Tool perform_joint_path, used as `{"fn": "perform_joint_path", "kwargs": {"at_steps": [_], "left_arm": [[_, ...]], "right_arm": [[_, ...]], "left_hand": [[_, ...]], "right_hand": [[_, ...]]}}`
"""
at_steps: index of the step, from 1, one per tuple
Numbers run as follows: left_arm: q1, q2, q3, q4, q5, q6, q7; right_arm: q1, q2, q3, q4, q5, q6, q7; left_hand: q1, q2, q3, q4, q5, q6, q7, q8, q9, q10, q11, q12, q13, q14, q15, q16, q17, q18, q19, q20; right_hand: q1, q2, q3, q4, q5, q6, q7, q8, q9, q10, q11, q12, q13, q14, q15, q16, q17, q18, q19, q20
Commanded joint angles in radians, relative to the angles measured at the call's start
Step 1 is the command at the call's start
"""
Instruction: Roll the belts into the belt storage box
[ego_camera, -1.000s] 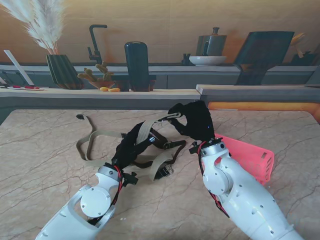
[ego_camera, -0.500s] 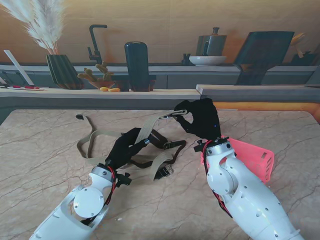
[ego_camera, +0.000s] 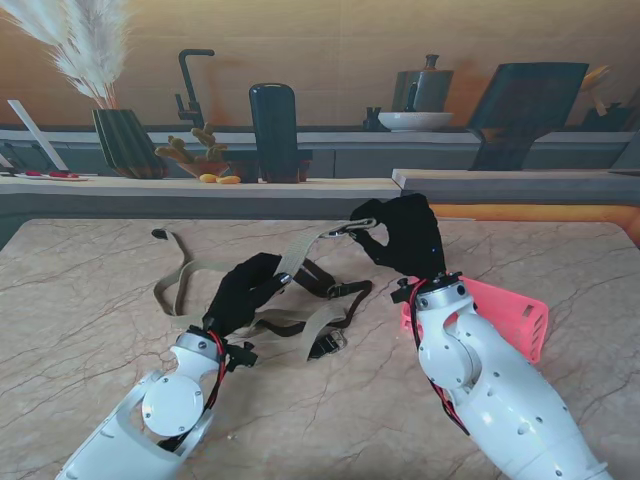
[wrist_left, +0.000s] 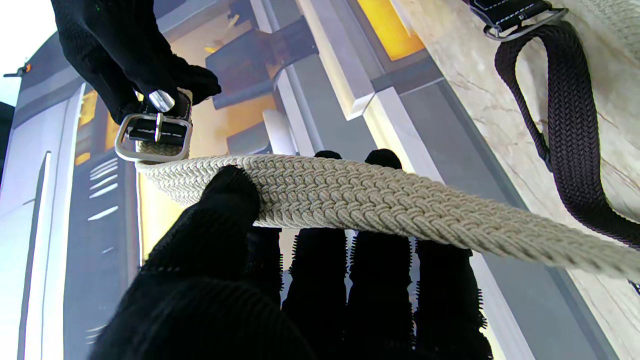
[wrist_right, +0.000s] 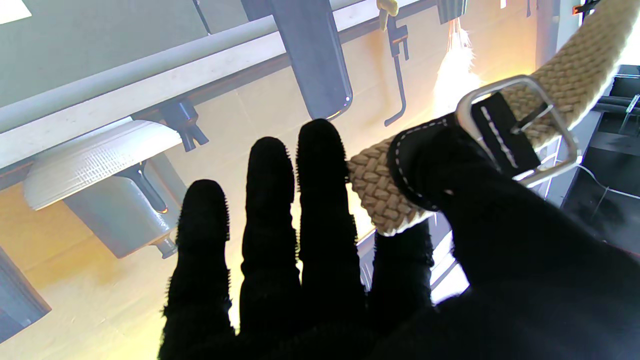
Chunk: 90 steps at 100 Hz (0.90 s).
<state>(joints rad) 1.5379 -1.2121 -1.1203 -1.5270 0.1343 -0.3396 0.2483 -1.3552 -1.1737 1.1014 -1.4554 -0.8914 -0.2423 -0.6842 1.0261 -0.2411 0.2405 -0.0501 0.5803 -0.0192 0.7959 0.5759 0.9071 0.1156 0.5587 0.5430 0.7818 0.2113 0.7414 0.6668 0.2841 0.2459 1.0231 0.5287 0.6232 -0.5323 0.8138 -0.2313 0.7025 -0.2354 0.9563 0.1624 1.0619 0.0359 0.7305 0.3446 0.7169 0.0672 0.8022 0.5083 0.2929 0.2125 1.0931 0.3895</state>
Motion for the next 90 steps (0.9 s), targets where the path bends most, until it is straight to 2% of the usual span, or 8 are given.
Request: {"fn": "perform_joint_path", "kwargs": {"at_steps": [1, 26, 44, 62, 65, 67, 72, 90], "left_arm": [[0.006, -0.006, 0.004, -0.006, 0.002, 0.003, 0.006], [-0.011, -0.007, 0.022, 0.011, 0.044, -0.009, 0.022], [-0.022, -0.017, 0.048, 0.009, 0.001, 0.014, 0.026], [-0.037, -0.039, 0.079, 0.014, -0.037, 0.042, 0.073], [-0.040, -0.043, 0.084, 0.015, -0.043, 0.050, 0.083], [-0.042, -0.046, 0.086, 0.016, -0.048, 0.056, 0.087], [-0.046, -0.052, 0.091, 0.017, -0.063, 0.067, 0.100], [-0.062, -0.071, 0.103, 0.033, -0.074, 0.088, 0.151]], "right_arm": [[-0.002, -0.003, -0.003, -0.009, 0.004, -0.005, 0.002], [0.008, -0.015, -0.026, 0.003, 0.065, -0.006, 0.037], [0.018, -0.037, -0.063, 0.017, 0.163, 0.006, 0.072], [0.037, -0.060, -0.104, 0.042, 0.261, 0.026, 0.099], [0.040, -0.065, -0.111, 0.047, 0.280, 0.029, 0.105], [0.042, -0.068, -0.116, 0.050, 0.294, 0.032, 0.108], [0.048, -0.075, -0.129, 0.057, 0.327, 0.038, 0.119], [0.064, -0.095, -0.172, 0.082, 0.409, 0.047, 0.148]], "left_hand": [[0.069, 0.023, -0.017, -0.023, 0.039, -0.038, 0.062, -0.014, 0.051, -0.034, 0.042, 0.023, 0.057, -0.026, 0.041, 0.014, 0.024, -0.019, 0.044, 0.012], [0.143, 0.039, -0.054, -0.059, 0.064, -0.005, 0.132, -0.017, 0.134, 0.002, 0.160, 0.069, 0.171, -0.047, 0.159, 0.028, 0.108, -0.043, 0.104, 0.004], [0.157, 0.050, -0.086, -0.057, 0.045, 0.020, 0.127, -0.037, 0.139, -0.001, 0.177, 0.103, 0.183, -0.053, 0.185, 0.042, 0.121, -0.050, 0.107, -0.003], [0.132, 0.073, -0.116, -0.046, -0.146, 0.103, -0.052, -0.165, 0.130, -0.053, 0.148, 0.092, 0.186, -0.064, 0.162, 0.032, 0.134, -0.069, 0.092, -0.021], [0.005, 0.048, 0.086, -0.075, -0.167, 0.120, -0.104, -0.184, 0.125, -0.062, 0.154, 0.066, 0.192, -0.072, 0.157, 0.024, 0.138, -0.075, 0.092, -0.033], [-0.032, 0.050, 0.137, -0.079, -0.186, 0.130, -0.121, -0.196, 0.122, -0.066, 0.155, 0.060, 0.193, -0.073, 0.155, 0.023, 0.139, -0.076, 0.091, -0.035], [-0.121, 0.055, 0.254, -0.051, -0.219, 0.141, -0.166, -0.198, 0.119, -0.067, 0.158, 0.040, 0.197, -0.075, 0.152, 0.020, 0.140, -0.077, 0.089, -0.036], [-0.175, 0.044, 0.294, -0.045, -0.238, 0.162, -0.170, -0.190, 0.131, -0.071, 0.174, 0.011, 0.218, -0.079, 0.154, 0.011, 0.158, -0.082, 0.077, -0.046]], "right_hand": [[0.060, 0.065, 0.058, -0.006, 0.106, -0.046, 0.117, 0.051, 0.018, 0.011, 0.019, 0.003, 0.012, -0.016, 0.004, 0.010, -0.016, 0.013, 0.015, -0.018], [0.059, 0.065, 0.055, -0.005, 0.107, -0.049, 0.115, 0.054, 0.018, 0.009, 0.019, 0.005, 0.013, -0.019, 0.003, 0.011, -0.015, 0.012, 0.014, -0.017], [0.058, 0.065, 0.054, -0.005, 0.108, -0.053, 0.112, 0.057, 0.019, 0.007, 0.017, 0.006, 0.016, -0.021, 0.000, 0.012, -0.013, 0.008, 0.013, -0.016], [0.054, 0.065, 0.053, -0.004, 0.109, -0.058, 0.110, 0.061, 0.022, 0.003, 0.014, 0.007, 0.018, -0.025, -0.003, 0.013, -0.012, 0.002, 0.009, -0.015], [0.053, 0.065, 0.053, -0.004, 0.109, -0.059, 0.109, 0.061, 0.021, 0.003, 0.013, 0.008, 0.018, -0.025, -0.003, 0.013, -0.011, 0.002, 0.009, -0.015], [0.053, 0.064, 0.053, -0.004, 0.109, -0.060, 0.109, 0.061, 0.022, 0.002, 0.013, 0.008, 0.018, -0.025, -0.004, 0.013, -0.011, 0.002, 0.008, -0.014], [0.053, 0.064, 0.053, -0.004, 0.109, -0.060, 0.108, 0.062, 0.022, 0.002, 0.012, 0.008, 0.018, -0.029, -0.005, 0.013, -0.011, 0.001, 0.007, -0.014], [0.053, 0.061, 0.053, -0.003, 0.113, -0.063, 0.107, 0.064, 0.025, 0.001, 0.009, 0.010, 0.019, -0.029, -0.008, 0.014, -0.011, 0.000, 0.003, -0.012]]}}
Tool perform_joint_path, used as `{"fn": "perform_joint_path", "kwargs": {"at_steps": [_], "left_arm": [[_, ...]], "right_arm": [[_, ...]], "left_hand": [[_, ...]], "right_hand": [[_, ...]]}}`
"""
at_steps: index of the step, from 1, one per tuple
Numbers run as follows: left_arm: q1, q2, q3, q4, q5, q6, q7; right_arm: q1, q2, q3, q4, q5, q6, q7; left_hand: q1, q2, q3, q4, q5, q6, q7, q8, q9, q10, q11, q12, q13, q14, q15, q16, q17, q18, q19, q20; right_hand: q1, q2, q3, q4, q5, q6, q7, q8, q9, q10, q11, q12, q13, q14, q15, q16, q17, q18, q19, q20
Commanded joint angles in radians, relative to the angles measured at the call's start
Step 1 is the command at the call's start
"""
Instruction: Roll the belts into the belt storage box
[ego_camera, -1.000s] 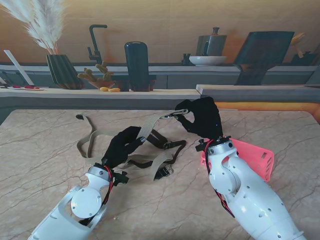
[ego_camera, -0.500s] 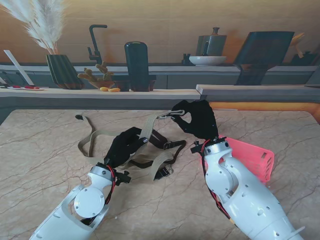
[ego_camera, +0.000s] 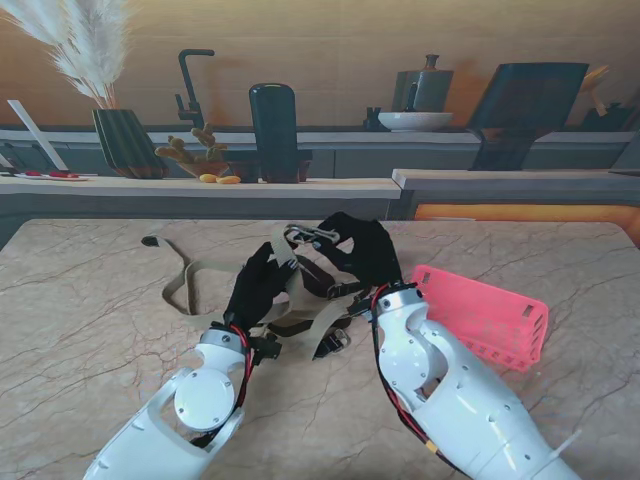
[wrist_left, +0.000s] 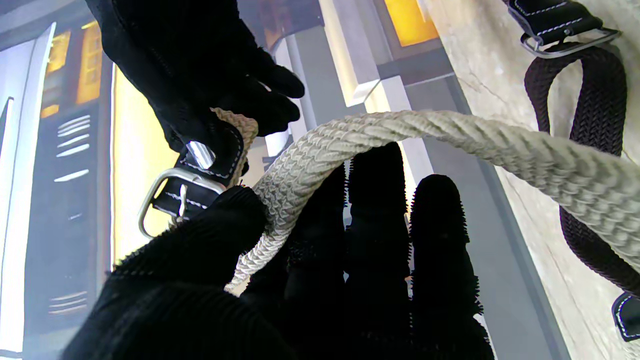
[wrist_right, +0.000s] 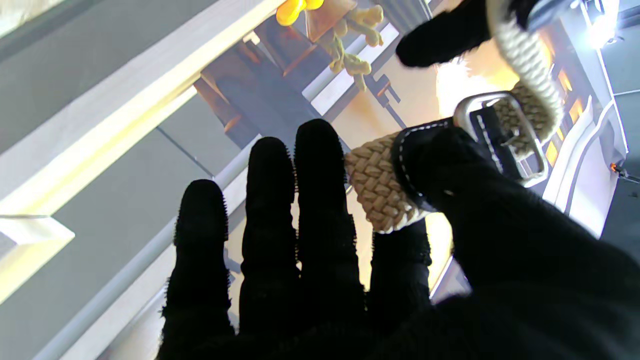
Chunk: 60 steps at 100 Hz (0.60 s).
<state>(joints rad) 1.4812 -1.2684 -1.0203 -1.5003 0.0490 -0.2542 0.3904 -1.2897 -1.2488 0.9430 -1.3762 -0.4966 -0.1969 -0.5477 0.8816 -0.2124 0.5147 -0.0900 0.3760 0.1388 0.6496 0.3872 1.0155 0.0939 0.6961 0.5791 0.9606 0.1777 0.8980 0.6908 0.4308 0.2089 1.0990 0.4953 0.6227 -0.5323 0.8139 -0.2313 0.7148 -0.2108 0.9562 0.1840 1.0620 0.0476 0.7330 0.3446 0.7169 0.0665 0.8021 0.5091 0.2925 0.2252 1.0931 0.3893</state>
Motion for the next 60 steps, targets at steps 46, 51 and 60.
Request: {"fn": "perform_joint_path", "kwargs": {"at_steps": [46, 51, 60], "left_arm": [[-0.032, -0.016, 0.017, 0.048, 0.077, 0.013, 0.030], [-0.034, -0.016, 0.021, 0.050, 0.077, 0.008, 0.029], [-0.038, -0.015, 0.029, 0.054, 0.079, -0.003, 0.021]], "right_arm": [[0.010, -0.043, -0.064, 0.020, 0.119, 0.007, 0.049], [0.010, -0.045, -0.067, 0.021, 0.131, 0.009, 0.056], [0.014, -0.049, -0.076, 0.028, 0.147, 0.013, 0.062]], "left_hand": [[-0.260, -0.090, 0.041, -0.026, -0.172, -0.029, -0.135, -0.061, -0.465, 0.008, -0.181, -0.139, -0.377, -0.020, -0.266, -0.074, -0.240, -0.030, -0.171, -0.040], [-0.269, -0.093, 0.034, -0.027, -0.175, -0.038, -0.136, -0.058, -0.518, 0.019, -0.209, -0.151, -0.427, -0.022, -0.307, -0.094, -0.266, -0.043, -0.199, -0.049], [-0.290, -0.112, 0.039, -0.029, -0.172, -0.056, -0.142, -0.049, -0.597, 0.026, -0.260, -0.181, -0.505, -0.032, -0.386, -0.146, -0.301, -0.074, -0.263, -0.076]], "right_hand": [[0.049, 0.061, 0.055, -0.003, 0.104, -0.092, 0.100, 0.049, 0.029, -0.012, -0.001, 0.016, 0.025, -0.032, -0.015, 0.015, -0.007, -0.017, -0.008, -0.005], [0.049, 0.061, 0.055, -0.003, 0.104, -0.091, 0.099, 0.050, 0.029, -0.011, -0.002, 0.017, 0.025, -0.032, -0.016, 0.016, -0.006, -0.017, -0.009, -0.005], [0.049, 0.060, 0.054, -0.003, 0.105, -0.091, 0.098, 0.050, 0.030, -0.012, -0.003, 0.018, 0.026, -0.032, -0.018, 0.016, -0.006, -0.018, -0.010, -0.003]]}}
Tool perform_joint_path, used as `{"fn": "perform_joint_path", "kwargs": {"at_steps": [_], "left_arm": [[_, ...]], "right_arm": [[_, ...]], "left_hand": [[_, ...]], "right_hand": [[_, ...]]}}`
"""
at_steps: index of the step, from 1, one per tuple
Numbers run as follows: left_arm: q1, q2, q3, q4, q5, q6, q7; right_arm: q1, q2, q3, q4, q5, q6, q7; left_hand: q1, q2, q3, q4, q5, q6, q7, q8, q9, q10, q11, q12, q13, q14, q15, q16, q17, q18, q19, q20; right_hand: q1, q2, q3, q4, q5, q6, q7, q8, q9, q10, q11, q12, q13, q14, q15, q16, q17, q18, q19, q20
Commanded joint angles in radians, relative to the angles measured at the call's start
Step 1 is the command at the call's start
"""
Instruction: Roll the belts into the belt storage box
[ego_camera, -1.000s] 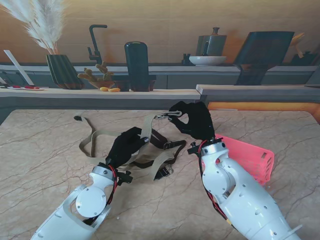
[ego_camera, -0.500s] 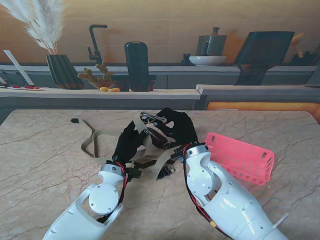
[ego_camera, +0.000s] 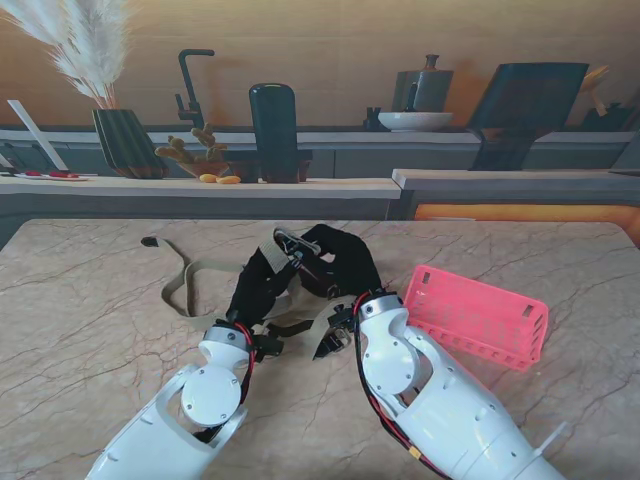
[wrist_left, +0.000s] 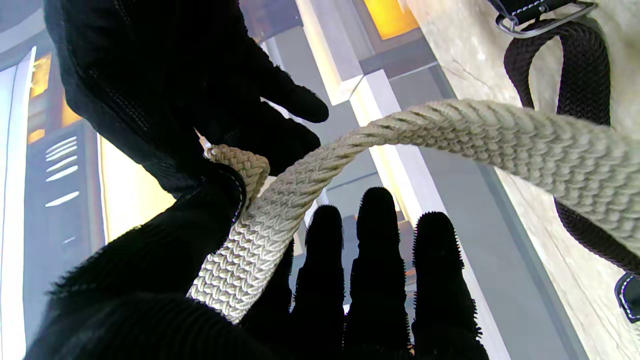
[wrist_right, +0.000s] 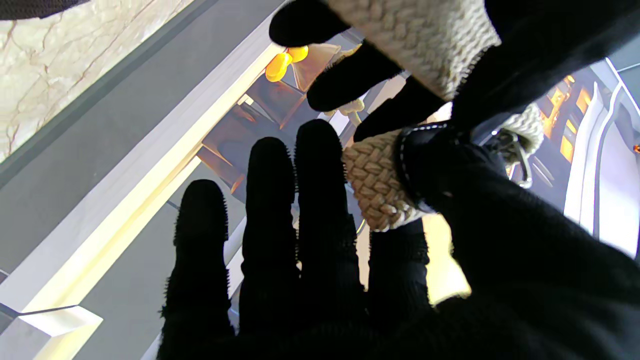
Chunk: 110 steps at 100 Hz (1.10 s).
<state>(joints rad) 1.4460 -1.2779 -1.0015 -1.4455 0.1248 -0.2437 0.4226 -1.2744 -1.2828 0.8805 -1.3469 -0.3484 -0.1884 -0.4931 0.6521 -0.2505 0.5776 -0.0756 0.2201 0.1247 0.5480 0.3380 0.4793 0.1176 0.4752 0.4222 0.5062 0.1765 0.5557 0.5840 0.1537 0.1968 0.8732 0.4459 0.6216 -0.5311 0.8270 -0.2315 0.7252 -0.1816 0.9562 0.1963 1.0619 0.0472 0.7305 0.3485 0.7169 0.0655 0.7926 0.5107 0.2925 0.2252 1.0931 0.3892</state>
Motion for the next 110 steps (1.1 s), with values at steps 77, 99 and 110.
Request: {"fn": "perform_joint_path", "kwargs": {"at_steps": [77, 99, 110], "left_arm": [[-0.019, -0.019, 0.039, 0.022, -0.024, -0.052, 0.004], [-0.017, -0.019, 0.041, 0.015, -0.044, -0.012, -0.009], [-0.016, -0.020, 0.039, 0.014, -0.058, 0.012, -0.013]], "right_arm": [[0.068, -0.034, -0.117, 0.102, -0.007, -0.058, 0.032], [0.082, -0.037, -0.139, 0.115, -0.037, -0.086, 0.016], [0.079, -0.032, -0.135, 0.108, -0.075, -0.103, -0.004]], "left_hand": [[-0.176, -0.042, -0.212, -0.003, -0.086, -0.020, -0.518, -0.043, -0.273, 0.013, -0.113, -0.083, -0.259, -0.034, -0.170, -0.138, -0.093, -0.062, -0.156, -0.078], [0.029, 0.023, -0.272, 0.038, -0.084, -0.004, -0.476, 0.086, -0.239, 0.029, -0.072, -0.057, -0.219, -0.019, -0.131, -0.122, -0.065, -0.059, -0.123, -0.063], [0.125, 0.070, -0.248, 0.057, -0.076, 0.000, -0.411, 0.093, -0.166, 0.023, -0.024, -0.034, -0.113, -0.016, -0.062, -0.097, 0.015, -0.057, -0.052, -0.032]], "right_hand": [[0.068, 0.056, 0.045, -0.005, 0.100, -0.086, 0.094, 0.045, 0.027, 0.013, 0.006, 0.026, 0.032, -0.012, -0.005, 0.031, 0.001, -0.003, -0.024, 0.014], [0.071, 0.055, 0.046, -0.006, 0.102, -0.077, 0.095, 0.044, 0.025, 0.019, 0.014, 0.027, 0.035, -0.008, 0.010, 0.038, 0.007, 0.000, -0.019, 0.025], [0.074, 0.056, 0.045, -0.006, 0.102, -0.077, 0.096, 0.045, 0.023, 0.022, 0.019, 0.028, 0.037, -0.006, 0.019, 0.042, 0.009, 0.000, -0.016, 0.030]]}}
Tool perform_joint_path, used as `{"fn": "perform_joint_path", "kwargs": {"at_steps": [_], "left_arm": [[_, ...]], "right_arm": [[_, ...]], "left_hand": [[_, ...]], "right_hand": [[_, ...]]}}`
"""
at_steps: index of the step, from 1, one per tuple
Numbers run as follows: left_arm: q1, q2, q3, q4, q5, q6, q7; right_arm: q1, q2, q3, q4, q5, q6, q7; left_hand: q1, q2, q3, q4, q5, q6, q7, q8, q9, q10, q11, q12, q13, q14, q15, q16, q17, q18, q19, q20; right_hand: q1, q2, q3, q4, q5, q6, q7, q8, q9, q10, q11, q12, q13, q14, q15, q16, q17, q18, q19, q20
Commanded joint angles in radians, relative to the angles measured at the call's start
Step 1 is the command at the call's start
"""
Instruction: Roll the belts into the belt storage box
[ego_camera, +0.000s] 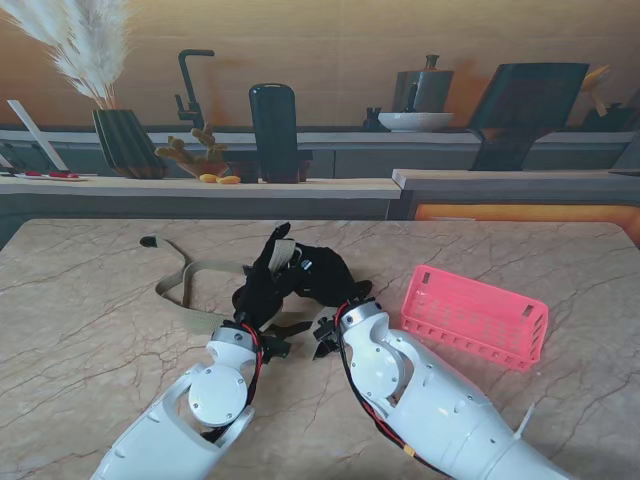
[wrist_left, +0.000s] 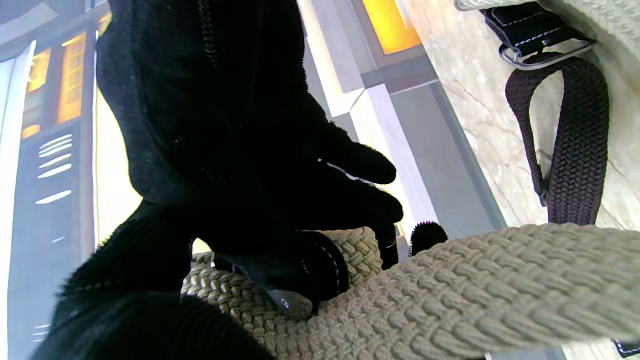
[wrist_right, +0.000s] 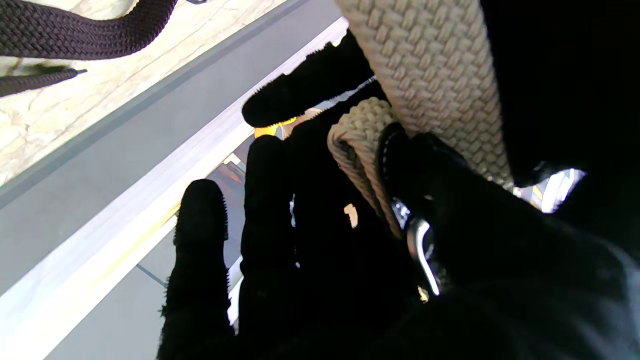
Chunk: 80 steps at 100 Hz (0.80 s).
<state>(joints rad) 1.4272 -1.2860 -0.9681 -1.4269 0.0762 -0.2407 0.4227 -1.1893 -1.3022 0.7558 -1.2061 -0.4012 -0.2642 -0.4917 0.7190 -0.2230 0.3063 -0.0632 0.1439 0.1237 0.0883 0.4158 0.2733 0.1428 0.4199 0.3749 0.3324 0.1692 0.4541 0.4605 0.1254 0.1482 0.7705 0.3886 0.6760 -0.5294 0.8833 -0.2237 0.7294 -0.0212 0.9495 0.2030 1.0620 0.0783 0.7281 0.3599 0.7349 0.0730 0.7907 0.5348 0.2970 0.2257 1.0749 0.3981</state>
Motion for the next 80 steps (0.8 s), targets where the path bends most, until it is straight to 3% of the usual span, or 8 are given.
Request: {"fn": "perform_joint_path", "kwargs": {"at_steps": [1, 11, 29, 48, 61, 66, 70, 80], "left_arm": [[0.002, -0.012, 0.005, -0.005, -0.011, 0.012, -0.014], [0.004, -0.015, 0.001, -0.008, -0.027, 0.032, -0.012], [0.013, -0.026, -0.007, -0.026, -0.053, 0.053, 0.019], [0.037, -0.022, -0.020, -0.062, -0.101, 0.051, 0.003], [0.045, -0.015, -0.024, -0.075, -0.125, 0.047, -0.028], [0.047, -0.015, -0.025, -0.078, -0.134, 0.046, -0.034], [0.047, -0.015, -0.025, -0.079, -0.139, 0.046, -0.034], [0.046, -0.015, -0.027, -0.079, -0.151, 0.054, -0.041]], "right_arm": [[-0.007, -0.011, -0.009, -0.034, -0.026, -0.029, -0.008], [-0.019, -0.002, 0.004, -0.050, -0.064, -0.043, -0.026], [-0.038, 0.017, 0.020, -0.071, -0.113, -0.077, -0.030], [-0.049, 0.032, 0.026, -0.088, -0.135, -0.057, -0.009], [-0.053, 0.048, 0.032, -0.106, -0.156, -0.035, 0.024], [-0.056, 0.057, 0.037, -0.116, -0.174, -0.029, 0.036], [-0.060, 0.066, 0.042, -0.127, -0.195, -0.024, 0.046], [-0.079, 0.098, 0.062, -0.172, -0.256, 0.004, 0.096]], "left_hand": [[0.066, 0.046, 0.027, 0.046, 0.002, 0.001, 0.054, 0.015, 0.048, -0.003, 0.036, 0.015, 0.074, -0.010, 0.046, 0.028, 0.053, -0.008, 0.056, 0.027], [0.109, 0.072, 0.061, 0.047, 0.009, 0.007, 0.180, 0.004, 0.134, -0.006, 0.084, 0.034, 0.188, -0.007, 0.118, 0.053, 0.147, 0.008, 0.132, 0.055], [0.258, 0.133, -0.031, 0.031, 0.020, 0.012, 0.522, 0.013, 0.301, -0.006, 0.162, 0.053, 0.349, -0.016, 0.228, 0.079, 0.276, 0.031, 0.254, 0.082], [0.563, 0.114, -0.255, 0.003, 0.165, -0.047, 0.728, -0.001, 0.506, -0.038, 0.143, 0.178, 0.451, -0.021, 0.302, 0.123, 0.311, 0.068, 0.345, 0.107], [0.572, 0.081, -0.204, 0.003, 0.205, -0.074, 0.787, 0.028, 0.560, -0.057, 0.178, 0.233, 0.495, -0.032, 0.336, 0.142, 0.337, 0.075, 0.370, 0.114], [0.572, 0.077, -0.195, 0.003, 0.206, -0.075, 0.793, 0.033, 0.561, -0.057, 0.177, 0.239, 0.498, -0.035, 0.337, 0.144, 0.339, 0.074, 0.371, 0.113], [0.572, 0.069, -0.181, 0.005, 0.205, -0.076, 0.798, 0.037, 0.562, -0.057, 0.174, 0.243, 0.497, -0.034, 0.336, 0.145, 0.341, 0.075, 0.371, 0.113], [0.571, 0.044, -0.135, -0.005, 0.205, -0.072, 0.793, 0.043, 0.575, -0.058, 0.131, 0.277, 0.501, -0.036, 0.329, 0.150, 0.349, 0.079, 0.371, 0.108]], "right_hand": [[0.020, 0.054, -0.012, -0.014, 0.098, -0.237, 0.103, 0.038, 0.022, -0.009, 0.021, 0.017, 0.019, -0.013, 0.022, 0.018, 0.004, -0.001, 0.003, 0.021], [0.020, 0.053, -0.013, -0.014, 0.097, -0.238, 0.103, 0.040, 0.022, -0.007, 0.027, 0.018, 0.021, -0.015, 0.030, 0.021, 0.006, -0.003, 0.006, 0.025], [0.010, 0.056, -0.019, -0.010, 0.094, -0.266, 0.097, 0.047, 0.032, 0.001, 0.074, 0.047, 0.043, -0.013, 0.066, 0.040, 0.009, -0.003, 0.007, 0.034], [0.001, 0.026, -0.014, -0.004, 0.057, -0.283, 0.074, 0.045, 0.068, 0.012, 0.135, 0.087, 0.097, 0.003, 0.170, 0.105, 0.026, 0.018, 0.005, 0.047], [-0.083, -0.089, 0.080, -0.007, -0.090, -0.184, -0.038, 0.082, 0.021, 0.012, 0.162, 0.115, 0.086, 0.002, 0.188, 0.141, 0.029, 0.016, -0.005, 0.060], [-0.135, -0.120, 0.130, 0.029, -0.099, -0.146, -0.133, 0.145, -0.006, 0.011, 0.170, 0.126, 0.075, 0.001, 0.184, 0.147, 0.029, 0.011, -0.012, 0.064], [-0.179, -0.136, 0.156, 0.101, -0.108, -0.114, -0.213, 0.246, -0.030, 0.007, 0.174, 0.134, 0.065, -0.005, 0.178, 0.151, 0.028, 0.005, -0.020, 0.071], [-0.198, -0.175, 0.095, 0.110, -0.185, -0.082, -0.277, 0.272, -0.100, -0.011, 0.170, 0.147, 0.040, -0.023, 0.154, 0.151, 0.028, -0.022, -0.050, 0.072]]}}
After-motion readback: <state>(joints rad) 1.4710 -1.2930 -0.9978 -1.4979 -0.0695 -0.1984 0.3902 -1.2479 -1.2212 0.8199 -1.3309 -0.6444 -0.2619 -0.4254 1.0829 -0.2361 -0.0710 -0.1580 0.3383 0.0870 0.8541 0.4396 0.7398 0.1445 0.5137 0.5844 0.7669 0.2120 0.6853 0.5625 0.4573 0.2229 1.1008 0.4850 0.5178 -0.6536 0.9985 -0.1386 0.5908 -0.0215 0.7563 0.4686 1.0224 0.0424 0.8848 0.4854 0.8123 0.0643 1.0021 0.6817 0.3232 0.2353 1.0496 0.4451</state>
